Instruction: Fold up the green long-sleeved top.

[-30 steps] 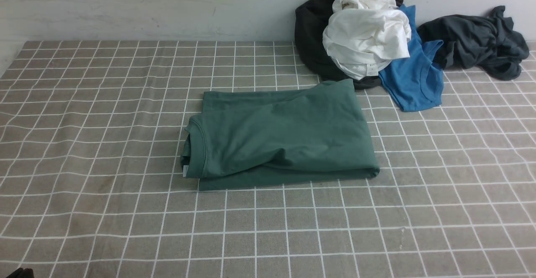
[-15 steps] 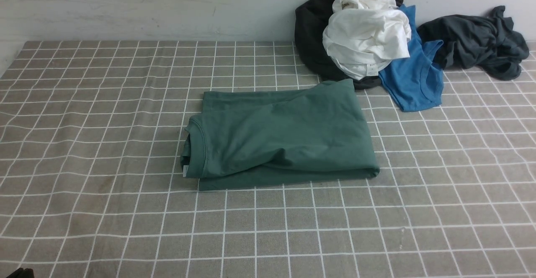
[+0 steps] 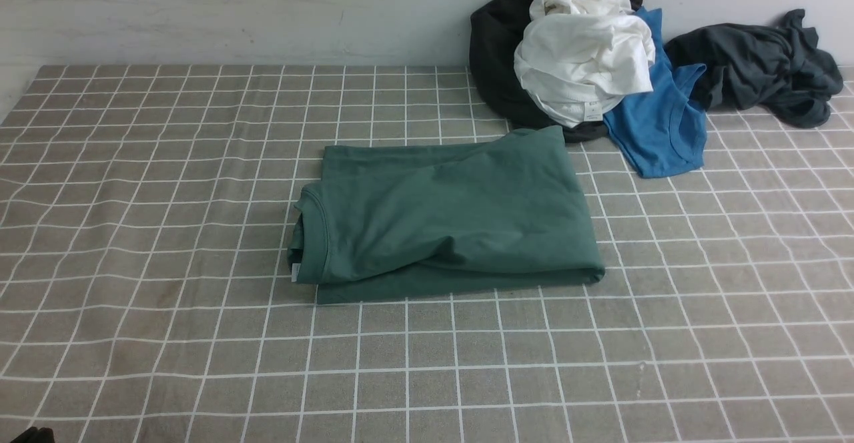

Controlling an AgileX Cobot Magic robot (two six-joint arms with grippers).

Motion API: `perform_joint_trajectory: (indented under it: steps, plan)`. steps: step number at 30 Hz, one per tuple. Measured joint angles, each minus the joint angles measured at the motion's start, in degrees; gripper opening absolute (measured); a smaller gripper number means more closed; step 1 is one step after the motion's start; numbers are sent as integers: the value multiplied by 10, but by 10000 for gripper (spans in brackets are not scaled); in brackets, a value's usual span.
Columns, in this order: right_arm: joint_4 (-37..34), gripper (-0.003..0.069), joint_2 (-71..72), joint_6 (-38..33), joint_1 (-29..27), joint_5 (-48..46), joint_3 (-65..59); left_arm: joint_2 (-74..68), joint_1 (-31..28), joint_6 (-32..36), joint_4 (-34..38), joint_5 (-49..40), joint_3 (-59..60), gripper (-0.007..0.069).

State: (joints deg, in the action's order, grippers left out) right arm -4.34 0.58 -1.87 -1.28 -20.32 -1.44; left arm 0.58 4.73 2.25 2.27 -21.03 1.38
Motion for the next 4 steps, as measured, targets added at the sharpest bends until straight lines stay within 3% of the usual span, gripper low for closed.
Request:
perform_joint_trajectory:
  steps: [4]
  plan:
    - [0, 10, 0, 0, 0, 0, 0, 0, 0, 0, 0, 0, 0, -7]
